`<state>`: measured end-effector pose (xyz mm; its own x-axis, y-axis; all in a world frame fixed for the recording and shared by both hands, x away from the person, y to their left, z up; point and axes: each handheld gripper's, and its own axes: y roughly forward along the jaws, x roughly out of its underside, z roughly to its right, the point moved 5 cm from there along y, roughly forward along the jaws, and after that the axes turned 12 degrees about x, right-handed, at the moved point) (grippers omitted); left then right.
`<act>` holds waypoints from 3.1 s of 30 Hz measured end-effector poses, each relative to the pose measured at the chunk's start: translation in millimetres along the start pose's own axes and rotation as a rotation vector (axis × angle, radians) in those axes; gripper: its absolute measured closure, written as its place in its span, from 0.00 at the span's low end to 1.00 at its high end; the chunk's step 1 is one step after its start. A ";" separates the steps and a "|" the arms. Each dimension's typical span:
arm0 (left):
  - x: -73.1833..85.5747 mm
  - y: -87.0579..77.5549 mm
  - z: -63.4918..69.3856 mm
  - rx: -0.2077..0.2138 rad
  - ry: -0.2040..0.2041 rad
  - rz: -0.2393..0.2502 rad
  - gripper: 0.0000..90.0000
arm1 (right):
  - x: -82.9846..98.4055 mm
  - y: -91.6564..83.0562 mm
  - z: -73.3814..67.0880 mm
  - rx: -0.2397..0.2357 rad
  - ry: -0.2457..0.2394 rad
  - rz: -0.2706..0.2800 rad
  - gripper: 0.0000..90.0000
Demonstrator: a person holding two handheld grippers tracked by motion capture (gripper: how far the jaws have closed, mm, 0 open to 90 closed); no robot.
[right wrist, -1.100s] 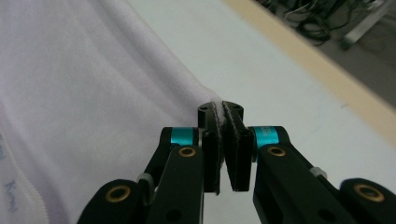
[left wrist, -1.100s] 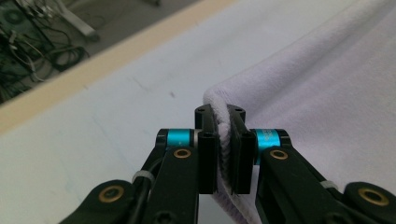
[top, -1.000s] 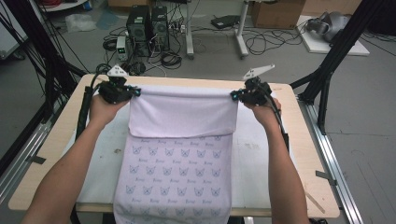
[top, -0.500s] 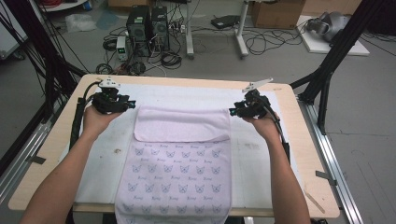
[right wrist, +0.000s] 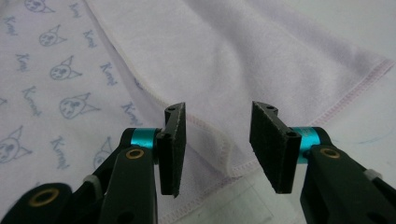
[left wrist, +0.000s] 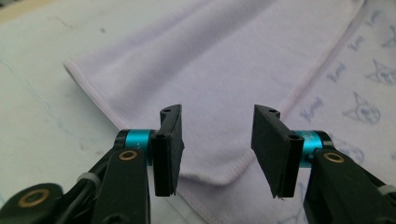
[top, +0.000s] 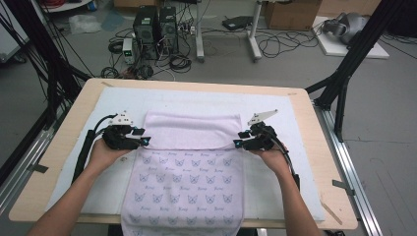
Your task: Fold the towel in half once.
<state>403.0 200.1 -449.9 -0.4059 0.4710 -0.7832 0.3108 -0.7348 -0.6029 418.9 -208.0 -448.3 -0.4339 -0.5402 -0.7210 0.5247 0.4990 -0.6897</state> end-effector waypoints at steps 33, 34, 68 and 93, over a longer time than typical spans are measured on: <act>24.3 -62.5 77.4 -0.003 0.120 0.039 0.96 | 14.7 -66.3 -63.3 -0.078 -0.106 0.119 0.94; 29.1 -65.1 85.7 0.007 0.128 0.035 0.96 | 20.3 -68.4 -70.4 -0.094 -0.104 0.114 0.93; 54.7 -58.9 114.9 0.092 0.151 -0.011 0.98 | 48.6 -65.1 -113.3 -0.168 -0.172 0.096 0.98; 27.4 -31.4 51.1 -0.018 0.028 0.036 0.57 | 29.3 -29.7 -40.2 -0.028 -0.046 0.054 0.59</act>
<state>338.3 211.1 -444.7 -0.3701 0.4582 -0.8081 0.3400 -0.7427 -0.5769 361.2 -211.5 -451.6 -0.3713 -0.5418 -0.7540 0.5253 0.5471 -0.6517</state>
